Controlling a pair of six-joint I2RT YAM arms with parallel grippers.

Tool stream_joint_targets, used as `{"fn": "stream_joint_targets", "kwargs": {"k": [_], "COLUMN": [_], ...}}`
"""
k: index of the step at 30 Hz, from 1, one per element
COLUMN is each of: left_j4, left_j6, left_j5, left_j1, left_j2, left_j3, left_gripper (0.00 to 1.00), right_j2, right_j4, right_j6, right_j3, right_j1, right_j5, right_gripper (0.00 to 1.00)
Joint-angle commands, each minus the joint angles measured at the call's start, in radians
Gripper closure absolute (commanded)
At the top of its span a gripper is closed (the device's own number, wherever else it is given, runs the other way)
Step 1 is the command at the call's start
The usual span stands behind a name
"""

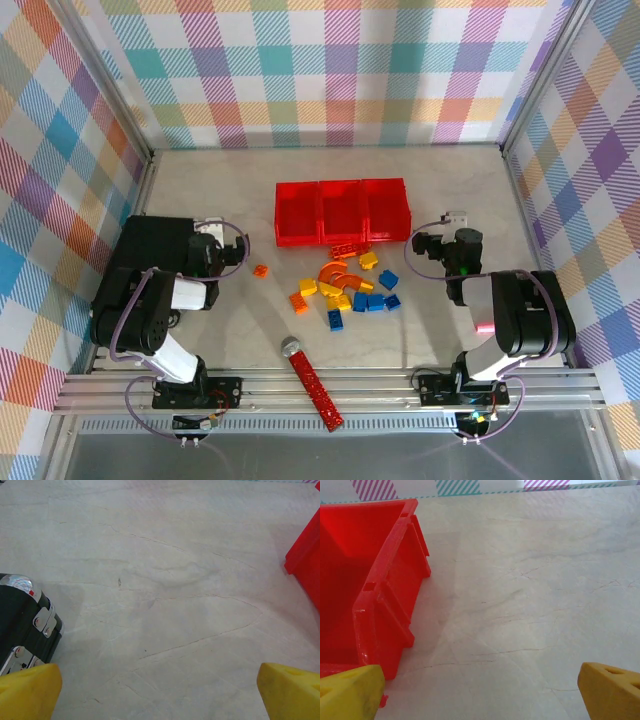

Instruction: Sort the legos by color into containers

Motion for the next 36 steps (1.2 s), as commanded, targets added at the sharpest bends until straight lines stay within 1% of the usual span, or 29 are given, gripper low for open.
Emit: {"fn": "stream_joint_targets", "kwargs": {"k": [1,22,33,34,36], "left_j4": [0.003,0.002,0.006,0.001,-0.132], "left_j6": [-0.005,-0.008,-0.008,-0.004,0.001], "left_j5": [0.004,0.009,0.009,0.007,-0.011], "left_j1": [0.011,0.014,0.016,0.013,0.006], "left_j2": [-0.004,-0.004,-0.006,-0.011,-0.059], "left_j3": [0.017,0.018,0.014,0.018,0.071], "left_gripper": [0.0,0.0,0.0,0.0,0.0], "right_j2": [-0.003,-0.001,-0.005,-0.019,-0.084], "right_j4": [0.006,-0.006,0.002,-0.004,-0.066], "right_j6": [-0.012,0.002,0.002,0.018,0.039], "right_j3": [0.015,0.022,0.016,0.014,0.013], "right_j1": [-0.007,-0.025,-0.024,-0.022,-0.022], "right_j5": [-0.042,-0.062,-0.048,-0.012,0.038], "right_gripper": [0.01,0.01,0.01,0.01,0.01]}}
